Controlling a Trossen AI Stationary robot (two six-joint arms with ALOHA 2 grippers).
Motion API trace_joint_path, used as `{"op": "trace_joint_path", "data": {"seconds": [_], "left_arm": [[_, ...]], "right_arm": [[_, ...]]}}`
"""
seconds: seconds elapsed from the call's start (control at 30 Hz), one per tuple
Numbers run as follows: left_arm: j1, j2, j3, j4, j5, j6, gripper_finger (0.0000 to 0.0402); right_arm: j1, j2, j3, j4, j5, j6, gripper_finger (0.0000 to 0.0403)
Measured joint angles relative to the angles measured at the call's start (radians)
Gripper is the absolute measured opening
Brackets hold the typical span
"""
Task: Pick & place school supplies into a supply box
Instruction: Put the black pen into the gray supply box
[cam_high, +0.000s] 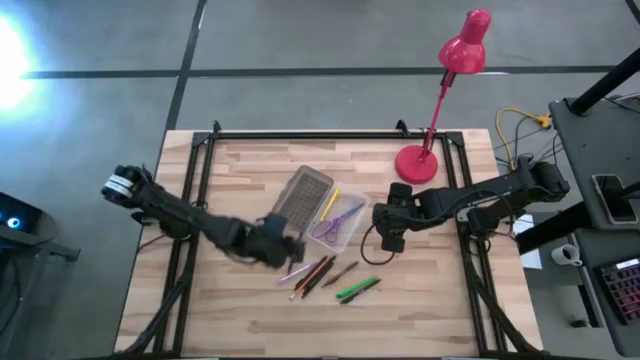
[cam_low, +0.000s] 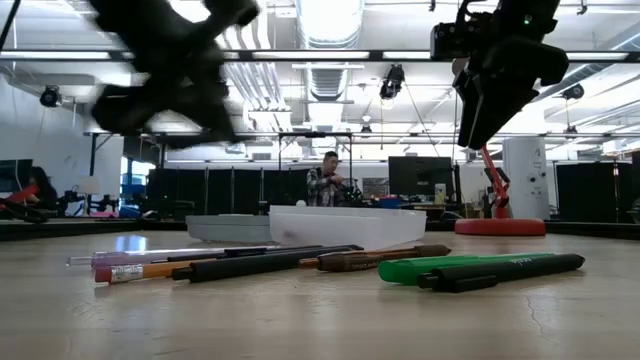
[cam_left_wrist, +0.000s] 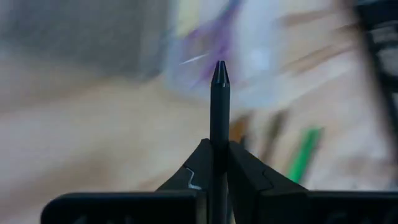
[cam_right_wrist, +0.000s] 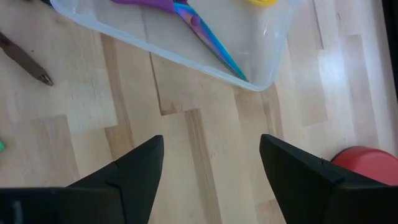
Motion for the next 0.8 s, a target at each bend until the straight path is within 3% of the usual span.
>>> {"op": "trace_joint_path", "data": {"seconds": [0.13,0.27,0.43,0.57,0.8], "left_arm": [[0.147,0.023,0.037,0.214,0.083,0.318,0.001],[0.319,0.067,0.12,0.167,0.188,0.516,0.001],[0.494,0.173,0.216,0.16,0.423,0.649,0.001],[0.541,0.296,0.319,0.12,0.529,0.686,0.001],[0.54,0.507,0.541,-0.109,0.541,0.781,0.0016]], "right_arm": [[0.005,-0.003,0.0,-0.002,0.014,0.013,0.0257],[0.012,-0.02,0.0,-0.003,0.017,0.049,0.0252],[0.019,-0.041,0.0,-0.001,0.035,0.102,0.0247],[0.022,-0.048,0.0,0.0,0.072,0.125,0.0246],[0.021,-0.048,-0.002,0.004,0.122,0.172,0.0246]]}}
